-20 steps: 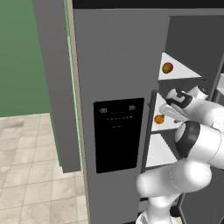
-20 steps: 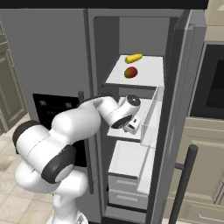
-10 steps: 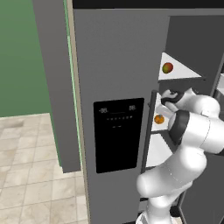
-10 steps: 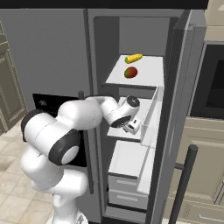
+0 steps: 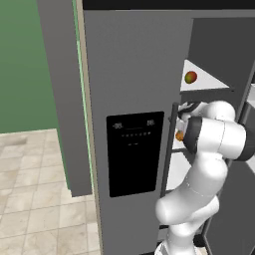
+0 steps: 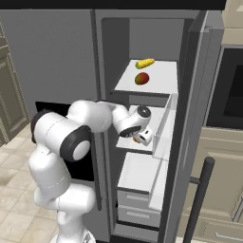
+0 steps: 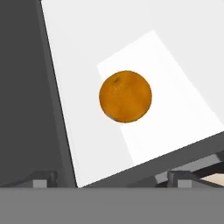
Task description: Pick up the orange and mango from the fridge and place one fruit on each plate on the dining counter.
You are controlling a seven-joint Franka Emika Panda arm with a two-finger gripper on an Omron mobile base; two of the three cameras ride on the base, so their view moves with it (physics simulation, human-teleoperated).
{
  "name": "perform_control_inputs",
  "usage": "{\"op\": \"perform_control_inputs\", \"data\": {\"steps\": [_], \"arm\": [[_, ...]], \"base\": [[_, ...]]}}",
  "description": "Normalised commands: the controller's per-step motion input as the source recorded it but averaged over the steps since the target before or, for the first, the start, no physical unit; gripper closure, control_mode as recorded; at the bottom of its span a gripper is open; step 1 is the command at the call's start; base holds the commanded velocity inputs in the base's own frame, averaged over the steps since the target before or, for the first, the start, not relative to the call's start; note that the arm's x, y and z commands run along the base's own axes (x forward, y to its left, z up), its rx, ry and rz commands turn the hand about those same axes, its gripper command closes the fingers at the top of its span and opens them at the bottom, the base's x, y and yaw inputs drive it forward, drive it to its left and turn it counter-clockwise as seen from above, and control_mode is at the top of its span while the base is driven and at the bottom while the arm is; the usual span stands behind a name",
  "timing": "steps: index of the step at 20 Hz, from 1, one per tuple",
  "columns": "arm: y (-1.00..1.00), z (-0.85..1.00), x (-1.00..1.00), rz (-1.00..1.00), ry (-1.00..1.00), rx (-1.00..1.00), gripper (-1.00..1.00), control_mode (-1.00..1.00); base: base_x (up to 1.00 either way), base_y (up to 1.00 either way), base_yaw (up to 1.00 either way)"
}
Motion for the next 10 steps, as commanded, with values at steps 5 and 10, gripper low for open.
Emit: {"op": "perform_control_inputs", "data": {"steps": [5,10], "arm": [[-0.13,-0.16,0.36,-0.04,0.00,0.03,-1.00,-1.00],[-0.17,-0.23,0.35,0.00,0.00,0.04,-1.00,-1.00]], "base": [[0.00,0.00,0.00],[0.00,0.00,0.00]]}}
